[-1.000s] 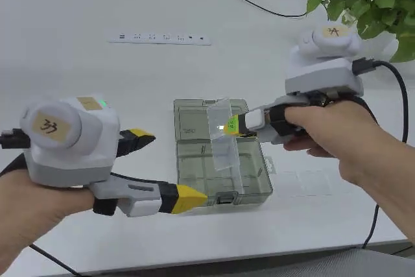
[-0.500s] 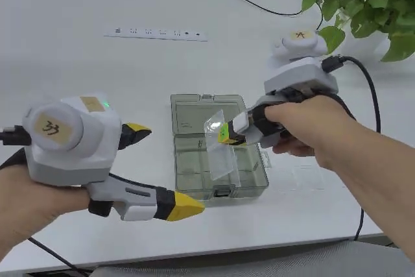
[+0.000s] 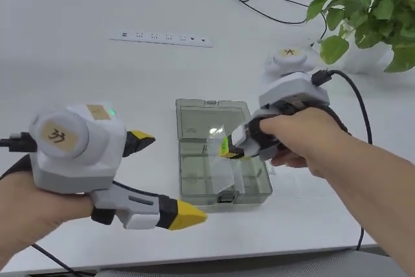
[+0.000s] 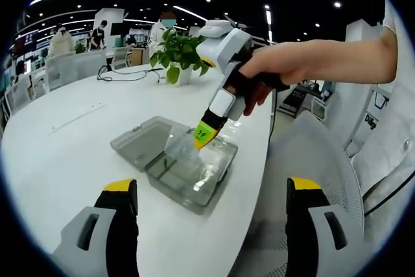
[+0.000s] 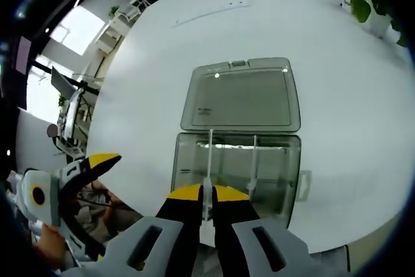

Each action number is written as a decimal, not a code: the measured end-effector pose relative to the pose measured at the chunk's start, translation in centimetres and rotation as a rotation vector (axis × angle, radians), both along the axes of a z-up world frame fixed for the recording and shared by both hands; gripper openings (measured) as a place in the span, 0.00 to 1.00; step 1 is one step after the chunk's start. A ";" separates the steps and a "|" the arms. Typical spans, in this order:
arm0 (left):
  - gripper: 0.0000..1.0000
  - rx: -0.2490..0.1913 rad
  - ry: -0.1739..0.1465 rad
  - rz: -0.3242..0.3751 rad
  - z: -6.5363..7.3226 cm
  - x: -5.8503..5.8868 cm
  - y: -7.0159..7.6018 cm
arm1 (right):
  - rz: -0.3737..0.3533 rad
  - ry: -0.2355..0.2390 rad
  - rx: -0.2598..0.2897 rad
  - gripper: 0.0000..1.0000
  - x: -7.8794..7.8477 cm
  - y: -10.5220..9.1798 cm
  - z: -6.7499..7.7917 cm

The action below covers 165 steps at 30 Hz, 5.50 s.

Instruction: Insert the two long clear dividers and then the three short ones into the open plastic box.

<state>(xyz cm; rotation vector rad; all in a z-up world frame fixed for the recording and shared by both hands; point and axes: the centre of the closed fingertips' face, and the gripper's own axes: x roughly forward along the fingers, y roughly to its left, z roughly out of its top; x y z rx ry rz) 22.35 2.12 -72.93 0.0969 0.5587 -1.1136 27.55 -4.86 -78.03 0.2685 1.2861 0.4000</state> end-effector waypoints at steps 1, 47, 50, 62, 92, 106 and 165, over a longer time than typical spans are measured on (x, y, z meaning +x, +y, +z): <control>0.97 0.000 0.001 0.000 0.0 0.0 0.0 | 0.004 0.001 -0.007 0.07 0.1 0.0 -0.1; 0.95 -0.028 0.026 0.024 -0.3 0.3 -0.1 | 0.098 -0.018 -0.092 0.07 0.8 0.1 -1.5; 0.95 -0.028 0.027 0.024 -0.3 0.3 -0.1 | 0.111 -0.019 -0.102 0.07 0.8 0.1 -1.5; 0.95 -0.028 0.031 0.029 -0.5 0.4 0.1 | 0.176 -0.048 -0.161 0.07 0.6 0.5 -1.6; 1.00 -0.006 0.029 0.020 -1.1 0.2 0.2 | 0.205 -0.054 -0.128 0.08 0.7 1.4 -3.4; 1.00 -0.006 0.030 0.016 -1.1 0.4 0.1 | 0.180 -0.053 -0.093 0.09 0.8 1.6 -3.9; 1.00 0.002 0.014 0.059 0.4 0.5 -0.6 | 0.539 -0.521 0.129 0.57 -1.3 -8.3 7.2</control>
